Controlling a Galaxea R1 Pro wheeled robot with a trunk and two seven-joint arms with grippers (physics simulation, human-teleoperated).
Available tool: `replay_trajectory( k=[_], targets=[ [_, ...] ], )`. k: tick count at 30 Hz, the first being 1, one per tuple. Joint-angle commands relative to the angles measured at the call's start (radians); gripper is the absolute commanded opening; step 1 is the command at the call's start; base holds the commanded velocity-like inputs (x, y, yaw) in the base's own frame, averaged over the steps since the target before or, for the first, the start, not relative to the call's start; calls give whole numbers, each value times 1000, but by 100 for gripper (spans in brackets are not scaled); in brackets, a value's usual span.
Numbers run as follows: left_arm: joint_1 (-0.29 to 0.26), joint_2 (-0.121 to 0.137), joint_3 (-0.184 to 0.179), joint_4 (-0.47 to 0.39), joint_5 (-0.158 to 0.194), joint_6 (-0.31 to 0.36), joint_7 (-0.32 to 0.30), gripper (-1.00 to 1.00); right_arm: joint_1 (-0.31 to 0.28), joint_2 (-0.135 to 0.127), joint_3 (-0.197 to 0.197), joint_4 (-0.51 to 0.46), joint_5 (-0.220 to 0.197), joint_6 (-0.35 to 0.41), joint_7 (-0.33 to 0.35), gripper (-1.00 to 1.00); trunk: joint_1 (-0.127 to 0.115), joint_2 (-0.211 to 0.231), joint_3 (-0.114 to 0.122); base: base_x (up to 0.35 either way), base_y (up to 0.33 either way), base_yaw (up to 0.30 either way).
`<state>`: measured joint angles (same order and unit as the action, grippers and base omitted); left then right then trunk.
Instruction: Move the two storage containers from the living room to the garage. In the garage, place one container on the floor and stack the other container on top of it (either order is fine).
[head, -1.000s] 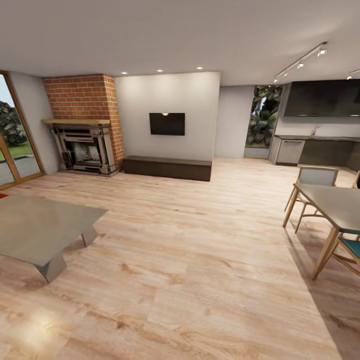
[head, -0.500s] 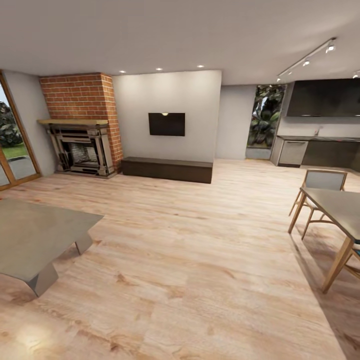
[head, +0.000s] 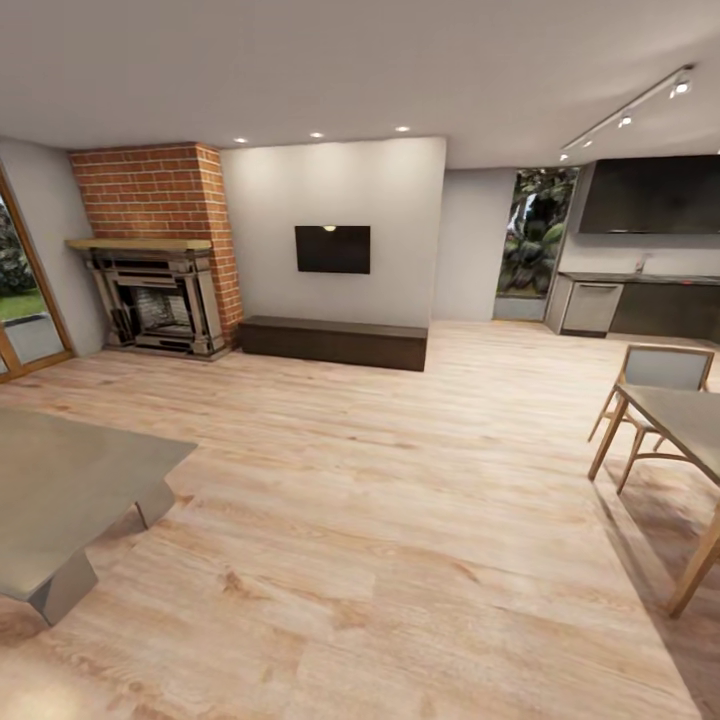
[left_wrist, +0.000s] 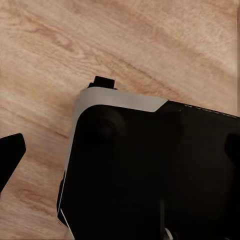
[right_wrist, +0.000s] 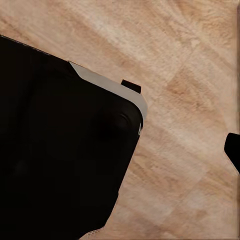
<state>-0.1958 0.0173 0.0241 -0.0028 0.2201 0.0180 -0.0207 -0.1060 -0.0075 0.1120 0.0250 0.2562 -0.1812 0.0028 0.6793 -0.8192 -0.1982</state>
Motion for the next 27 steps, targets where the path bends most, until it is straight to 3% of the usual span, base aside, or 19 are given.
replay_trajectory(
  k=[1,27],
  targets=[
    [-1,1,2,0,7,2,-2,100,-1,0,8,3,-2,-6,0,100,1,-1,-1,332,0,0],
    [-1,5,2,0,7,2,-2,100,-1,1,6,3,-2,-6,-1,100,1,-1,-1,332,0,0]
  ],
)
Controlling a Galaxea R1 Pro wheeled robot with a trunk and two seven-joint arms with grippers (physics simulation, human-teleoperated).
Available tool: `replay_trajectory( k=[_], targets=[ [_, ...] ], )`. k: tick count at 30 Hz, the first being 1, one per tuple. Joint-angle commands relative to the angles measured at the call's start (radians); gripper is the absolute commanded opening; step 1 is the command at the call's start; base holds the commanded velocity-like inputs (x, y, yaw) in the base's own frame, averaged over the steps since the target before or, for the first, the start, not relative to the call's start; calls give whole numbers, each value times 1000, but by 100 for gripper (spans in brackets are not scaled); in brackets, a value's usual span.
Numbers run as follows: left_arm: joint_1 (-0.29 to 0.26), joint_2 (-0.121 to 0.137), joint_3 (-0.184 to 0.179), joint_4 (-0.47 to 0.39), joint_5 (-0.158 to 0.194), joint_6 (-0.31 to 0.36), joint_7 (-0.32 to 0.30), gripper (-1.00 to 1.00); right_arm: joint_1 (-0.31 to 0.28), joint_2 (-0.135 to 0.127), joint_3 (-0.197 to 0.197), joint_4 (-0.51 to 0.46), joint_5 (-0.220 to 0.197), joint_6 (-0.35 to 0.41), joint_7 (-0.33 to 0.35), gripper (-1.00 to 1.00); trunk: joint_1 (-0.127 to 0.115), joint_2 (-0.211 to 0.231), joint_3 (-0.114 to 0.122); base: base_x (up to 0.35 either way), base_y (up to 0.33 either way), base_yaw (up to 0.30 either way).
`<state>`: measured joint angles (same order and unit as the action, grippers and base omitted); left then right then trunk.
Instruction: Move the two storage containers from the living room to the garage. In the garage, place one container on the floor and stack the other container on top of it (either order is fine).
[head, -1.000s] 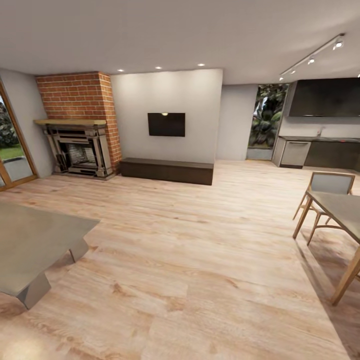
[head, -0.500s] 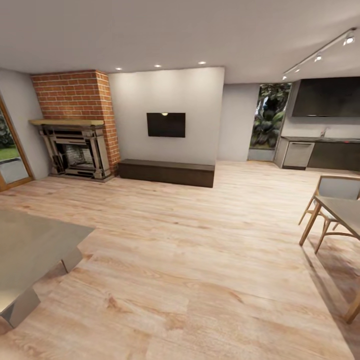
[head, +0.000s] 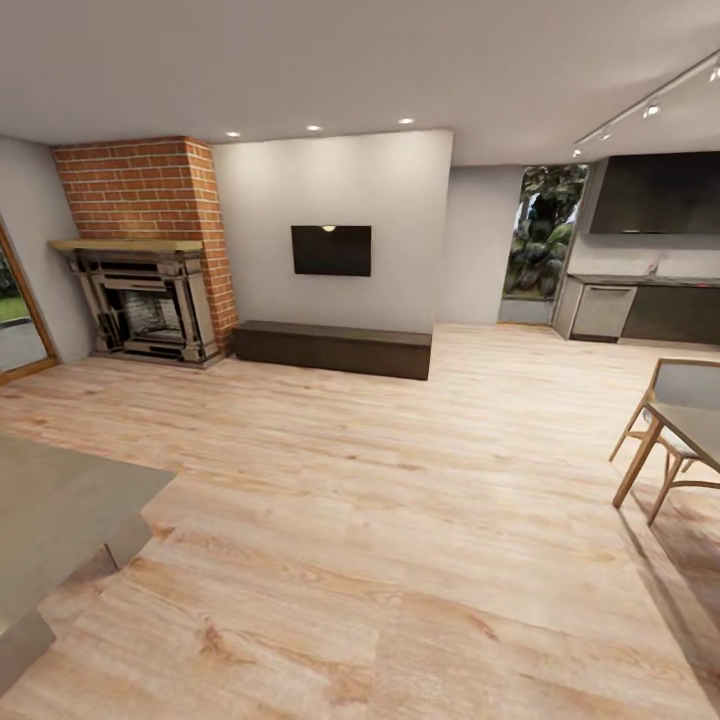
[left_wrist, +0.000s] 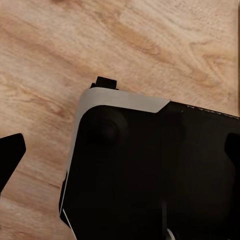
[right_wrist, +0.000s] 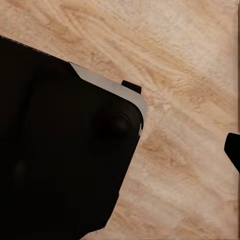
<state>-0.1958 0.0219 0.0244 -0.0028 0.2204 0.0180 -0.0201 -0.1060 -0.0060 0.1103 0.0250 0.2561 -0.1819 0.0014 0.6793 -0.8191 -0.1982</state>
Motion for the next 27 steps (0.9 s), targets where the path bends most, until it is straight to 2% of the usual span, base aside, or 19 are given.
replay_trajectory(
  k=[1,27],
  targets=[
    [-1,0,2,0,7,2,-2,100,-1,0,7,3,-1,-5,0,100,1,-1,-1,332,0,0],
    [-1,0,3,0,7,-8,-1,100,-1,1,8,3,-1,-5,0,100,1,-1,-1,332,0,0]
  ],
)
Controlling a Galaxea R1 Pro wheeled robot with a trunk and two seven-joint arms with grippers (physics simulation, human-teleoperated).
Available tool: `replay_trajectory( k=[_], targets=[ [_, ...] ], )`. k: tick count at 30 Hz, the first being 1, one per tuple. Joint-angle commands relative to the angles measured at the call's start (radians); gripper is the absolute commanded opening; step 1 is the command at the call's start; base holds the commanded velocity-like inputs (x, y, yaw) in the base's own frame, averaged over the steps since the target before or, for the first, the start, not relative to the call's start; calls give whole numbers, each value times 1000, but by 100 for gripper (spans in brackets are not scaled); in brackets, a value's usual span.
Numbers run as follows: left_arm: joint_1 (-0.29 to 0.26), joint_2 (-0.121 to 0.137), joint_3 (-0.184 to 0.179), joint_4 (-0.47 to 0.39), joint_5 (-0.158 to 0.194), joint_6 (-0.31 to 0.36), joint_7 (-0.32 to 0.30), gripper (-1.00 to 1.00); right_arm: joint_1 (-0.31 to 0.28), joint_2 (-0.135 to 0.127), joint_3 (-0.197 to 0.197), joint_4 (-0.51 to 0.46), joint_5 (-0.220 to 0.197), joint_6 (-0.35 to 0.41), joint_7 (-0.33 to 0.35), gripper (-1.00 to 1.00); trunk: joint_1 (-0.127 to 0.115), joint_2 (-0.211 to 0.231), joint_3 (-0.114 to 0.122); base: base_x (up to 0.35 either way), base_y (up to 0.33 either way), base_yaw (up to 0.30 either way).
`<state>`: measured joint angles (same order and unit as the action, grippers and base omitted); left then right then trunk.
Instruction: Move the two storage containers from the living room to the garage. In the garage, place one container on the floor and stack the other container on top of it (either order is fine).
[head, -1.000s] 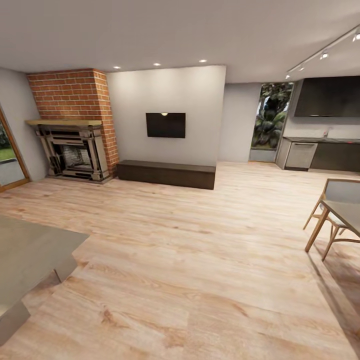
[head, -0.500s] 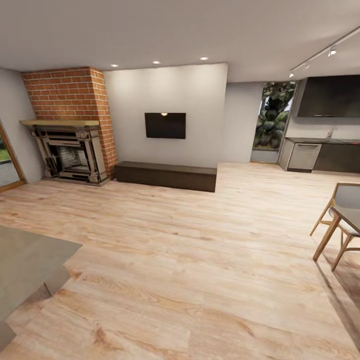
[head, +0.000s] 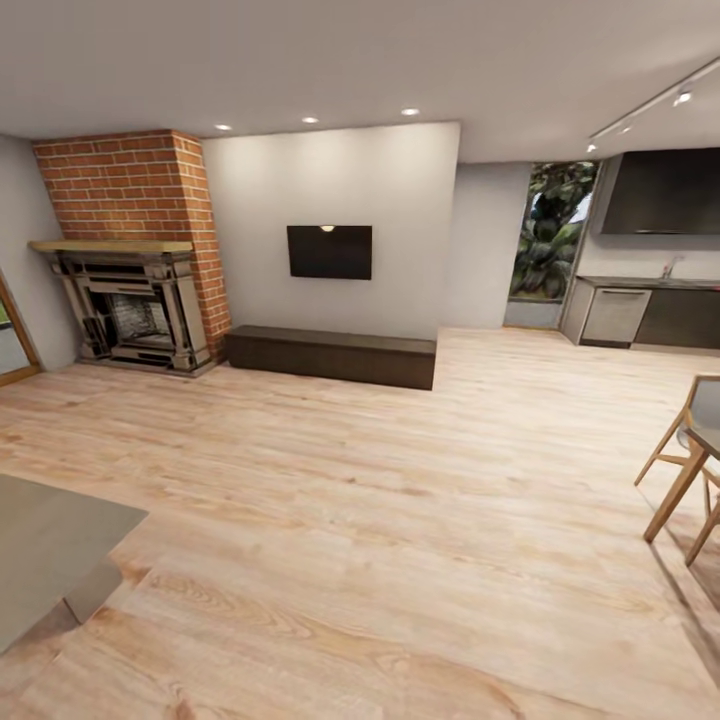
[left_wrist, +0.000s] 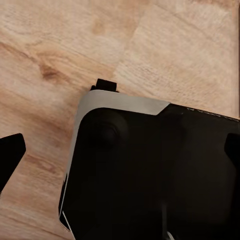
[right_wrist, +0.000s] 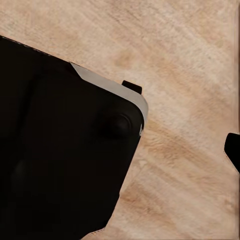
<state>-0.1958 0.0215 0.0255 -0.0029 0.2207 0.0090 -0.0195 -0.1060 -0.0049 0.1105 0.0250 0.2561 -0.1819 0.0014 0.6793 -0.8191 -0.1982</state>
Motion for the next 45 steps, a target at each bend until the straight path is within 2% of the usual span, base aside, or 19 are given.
replay_trajectory(
  k=[1,45],
  targets=[
    [-1,0,2,0,6,1,-2,100,-1,0,8,3,-1,-5,0,100,1,-1,-1,332,0,0],
    [-1,0,2,0,6,-1,-2,100,-1,0,8,3,-1,-5,0,100,1,-1,-1,332,0,0]
  ],
)
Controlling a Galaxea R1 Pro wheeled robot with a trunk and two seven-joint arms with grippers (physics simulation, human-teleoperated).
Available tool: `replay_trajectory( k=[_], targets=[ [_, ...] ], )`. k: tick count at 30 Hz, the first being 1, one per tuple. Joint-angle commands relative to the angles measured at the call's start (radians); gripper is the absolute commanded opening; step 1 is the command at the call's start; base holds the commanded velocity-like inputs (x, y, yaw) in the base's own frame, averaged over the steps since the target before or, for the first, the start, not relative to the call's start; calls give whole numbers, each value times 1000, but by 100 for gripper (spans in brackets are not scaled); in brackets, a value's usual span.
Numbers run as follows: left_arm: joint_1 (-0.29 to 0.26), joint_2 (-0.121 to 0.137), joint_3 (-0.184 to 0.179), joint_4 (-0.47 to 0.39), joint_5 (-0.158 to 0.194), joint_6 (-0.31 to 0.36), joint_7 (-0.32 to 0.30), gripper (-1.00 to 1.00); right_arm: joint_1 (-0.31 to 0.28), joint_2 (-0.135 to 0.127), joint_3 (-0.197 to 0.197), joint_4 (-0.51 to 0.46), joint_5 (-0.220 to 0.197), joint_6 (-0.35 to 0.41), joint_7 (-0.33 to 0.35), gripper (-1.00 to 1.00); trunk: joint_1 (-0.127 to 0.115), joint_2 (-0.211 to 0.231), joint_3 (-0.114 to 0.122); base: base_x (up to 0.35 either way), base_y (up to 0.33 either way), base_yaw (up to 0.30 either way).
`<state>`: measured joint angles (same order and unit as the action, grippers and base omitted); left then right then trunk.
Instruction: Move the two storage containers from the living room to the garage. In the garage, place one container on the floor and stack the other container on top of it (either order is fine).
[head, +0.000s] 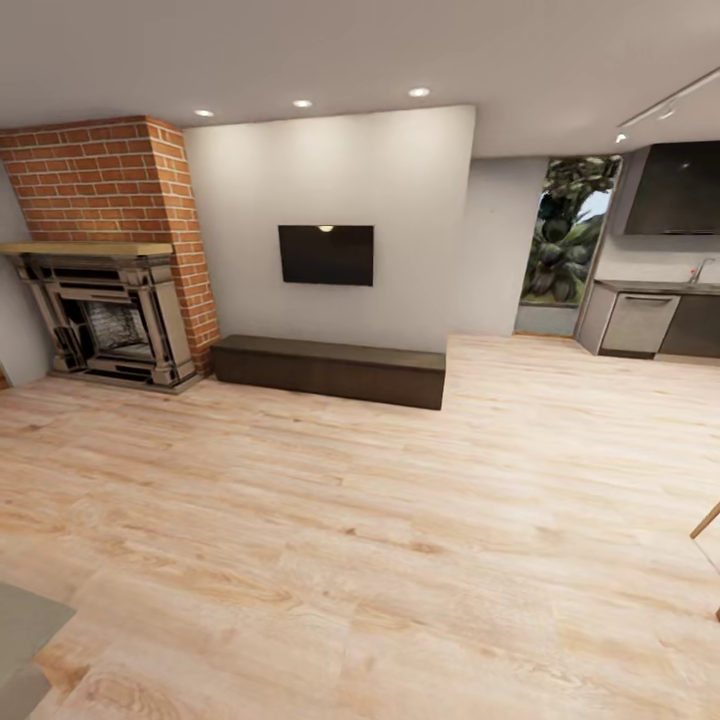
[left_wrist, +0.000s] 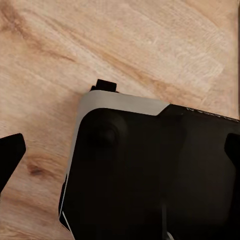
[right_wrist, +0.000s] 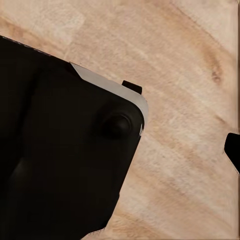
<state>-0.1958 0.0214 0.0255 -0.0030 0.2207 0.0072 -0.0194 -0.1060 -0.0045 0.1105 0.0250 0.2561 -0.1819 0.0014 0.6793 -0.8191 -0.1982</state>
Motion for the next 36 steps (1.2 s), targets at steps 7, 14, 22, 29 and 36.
replay_trajectory(
  k=[7,14,22,29,36],
  targets=[
    [-1,0,2,0,6,1,-2,100,-1,0,8,3,-1,-5,0,100,1,-1,-1,333,0,0],
    [-1,0,2,0,6,1,-2,100,-1,0,8,3,-1,-5,0,100,1,-1,-1,333,0,0],
    [-1,0,2,0,6,1,-2,100,-1,0,8,3,-1,-5,0,100,1,-1,-1,333,0,0],
    [-1,0,2,0,6,0,-2,100,-1,0,8,3,-1,-5,0,100,1,-1,-1,333,0,0],
    [-1,0,2,0,6,0,-2,100,-1,1,7,3,-1,-4,0,100,1,-1,-1,333,0,0]
  ],
)
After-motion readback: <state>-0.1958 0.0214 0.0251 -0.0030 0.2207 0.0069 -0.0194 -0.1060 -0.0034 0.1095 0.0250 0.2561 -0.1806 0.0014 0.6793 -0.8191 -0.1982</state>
